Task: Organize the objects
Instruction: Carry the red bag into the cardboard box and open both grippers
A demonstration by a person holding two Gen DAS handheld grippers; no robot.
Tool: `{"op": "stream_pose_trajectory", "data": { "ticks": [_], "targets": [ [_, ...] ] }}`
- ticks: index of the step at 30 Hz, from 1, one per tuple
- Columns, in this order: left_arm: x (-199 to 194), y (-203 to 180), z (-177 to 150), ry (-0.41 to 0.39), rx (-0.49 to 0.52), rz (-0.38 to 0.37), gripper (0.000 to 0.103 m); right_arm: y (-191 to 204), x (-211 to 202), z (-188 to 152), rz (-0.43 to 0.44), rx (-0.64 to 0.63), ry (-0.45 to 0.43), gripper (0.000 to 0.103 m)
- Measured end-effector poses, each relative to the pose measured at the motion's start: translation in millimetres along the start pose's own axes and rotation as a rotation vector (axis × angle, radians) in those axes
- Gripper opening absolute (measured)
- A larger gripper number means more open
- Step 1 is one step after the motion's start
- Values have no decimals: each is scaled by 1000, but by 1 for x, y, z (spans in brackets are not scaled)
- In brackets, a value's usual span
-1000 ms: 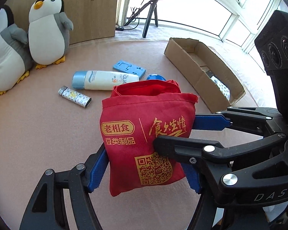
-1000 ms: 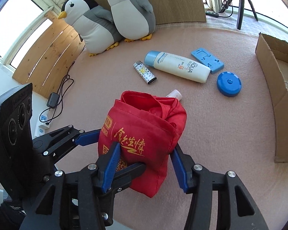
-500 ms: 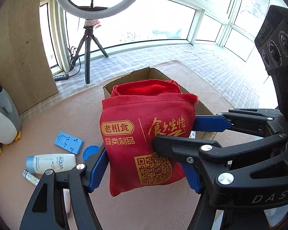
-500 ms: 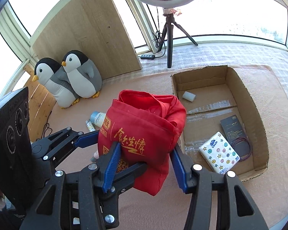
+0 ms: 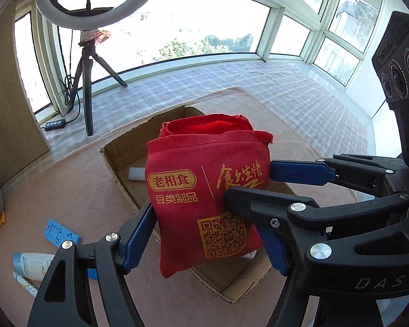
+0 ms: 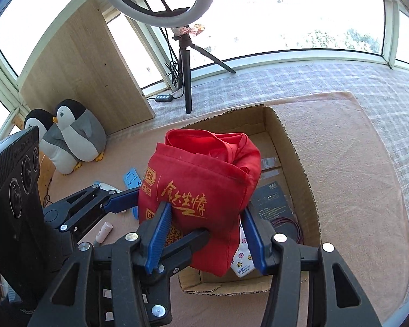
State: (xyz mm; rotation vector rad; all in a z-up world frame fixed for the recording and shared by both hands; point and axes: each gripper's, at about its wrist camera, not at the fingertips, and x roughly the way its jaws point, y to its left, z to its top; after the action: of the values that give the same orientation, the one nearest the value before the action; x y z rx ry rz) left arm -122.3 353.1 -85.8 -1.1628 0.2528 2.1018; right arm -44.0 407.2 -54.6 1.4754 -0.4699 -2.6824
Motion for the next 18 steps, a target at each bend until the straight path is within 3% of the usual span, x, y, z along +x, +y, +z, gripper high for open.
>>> {"op": "stream_pose_trajectory", "data": {
  "ticks": [4, 10, 18],
  "targets": [
    [-7, 9, -2, -14, -10, 32, 80, -3, -1, 1, -58, -8, -8, 54],
    [-35, 33, -16, -42, -38, 98, 80, 5, -3, -1, -61, -6, -20, 57],
    [-87, 81, -58, -55, -123, 214, 80, 45, -5, -9, -49, -46, -38, 56]
  ]
}}
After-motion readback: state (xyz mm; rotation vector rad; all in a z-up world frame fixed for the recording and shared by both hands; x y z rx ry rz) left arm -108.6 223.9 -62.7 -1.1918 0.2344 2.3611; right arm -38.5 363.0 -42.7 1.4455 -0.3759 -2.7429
